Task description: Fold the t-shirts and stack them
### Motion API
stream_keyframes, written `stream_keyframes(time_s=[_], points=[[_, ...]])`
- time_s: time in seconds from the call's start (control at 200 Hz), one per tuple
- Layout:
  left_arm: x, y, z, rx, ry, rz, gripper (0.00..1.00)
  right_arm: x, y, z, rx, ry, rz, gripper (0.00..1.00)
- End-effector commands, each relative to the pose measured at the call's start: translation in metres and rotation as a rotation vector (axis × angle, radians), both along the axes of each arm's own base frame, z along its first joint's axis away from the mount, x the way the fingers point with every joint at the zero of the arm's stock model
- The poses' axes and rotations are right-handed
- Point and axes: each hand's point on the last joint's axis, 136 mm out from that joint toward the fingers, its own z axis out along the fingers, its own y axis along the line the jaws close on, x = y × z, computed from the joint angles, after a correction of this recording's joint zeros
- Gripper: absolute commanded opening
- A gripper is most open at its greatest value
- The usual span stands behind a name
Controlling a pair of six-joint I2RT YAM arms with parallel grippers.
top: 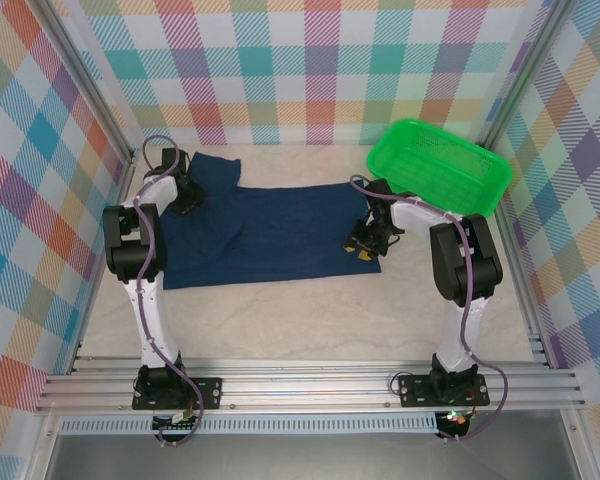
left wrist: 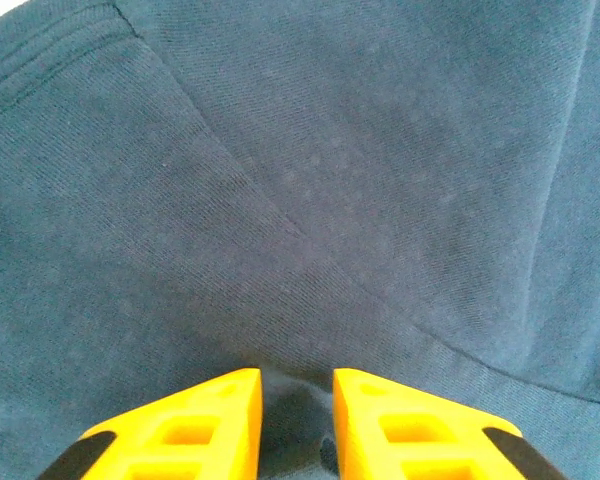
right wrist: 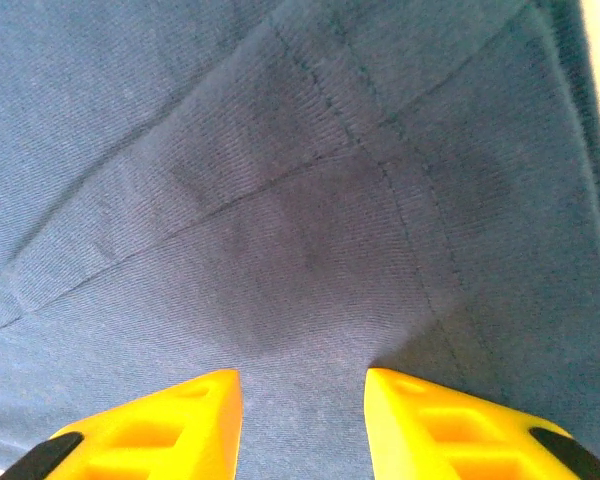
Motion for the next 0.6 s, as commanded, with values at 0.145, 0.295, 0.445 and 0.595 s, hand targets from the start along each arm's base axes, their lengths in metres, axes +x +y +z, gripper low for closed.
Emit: stream_keyframes(time_s=[0.145, 0.295, 0.445, 0.595], points=[[-0.005, -0.003, 0.006, 0.037, 0.018, -0.002, 0.18, -0.003, -0.002, -0.005, -0.002, 0.032, 0.017, 0.37], [-0.005, -0.007, 0.014, 0.029, 0.006, -0.011, 0.15, -0.004, -0.002, -0.008, -0.009, 0.044, 0.014, 0.37], [-0.007, -0.005, 0.020, 0.048, 0.007, -0.012, 0.04, -0.004, -0.002, -0.009, -0.008, 0.048, 0.009, 0.36], [-0.011, 0.003, 0.032, 0.094, 0.001, 0.016, 0.00, -0.004, -0.002, -0.009, -0.008, 0.049, 0.011, 0.36]])
